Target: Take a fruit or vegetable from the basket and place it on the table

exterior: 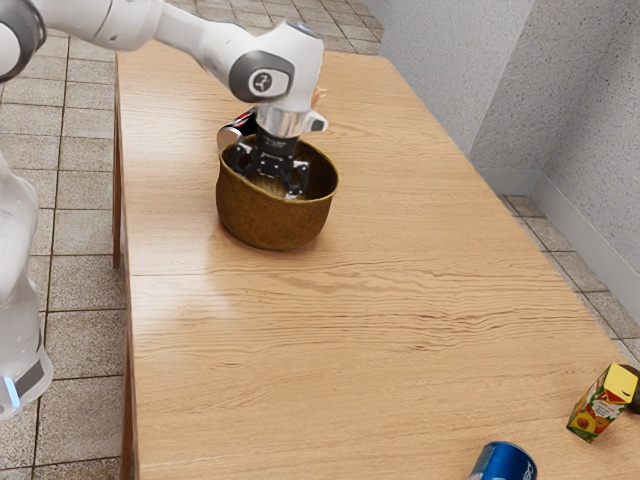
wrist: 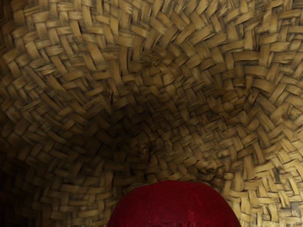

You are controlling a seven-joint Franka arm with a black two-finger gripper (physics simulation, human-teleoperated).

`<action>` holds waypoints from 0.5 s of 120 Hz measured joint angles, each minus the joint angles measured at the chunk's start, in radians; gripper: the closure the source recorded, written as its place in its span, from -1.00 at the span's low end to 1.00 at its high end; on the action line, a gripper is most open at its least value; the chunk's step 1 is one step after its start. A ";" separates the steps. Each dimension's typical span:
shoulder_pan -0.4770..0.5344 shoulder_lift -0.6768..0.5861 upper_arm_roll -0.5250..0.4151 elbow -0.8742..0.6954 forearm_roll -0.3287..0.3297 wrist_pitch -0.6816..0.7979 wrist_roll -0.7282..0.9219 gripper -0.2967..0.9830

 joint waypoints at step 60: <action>-0.032 -0.037 0.031 -0.081 0.006 0.044 0.049 -0.82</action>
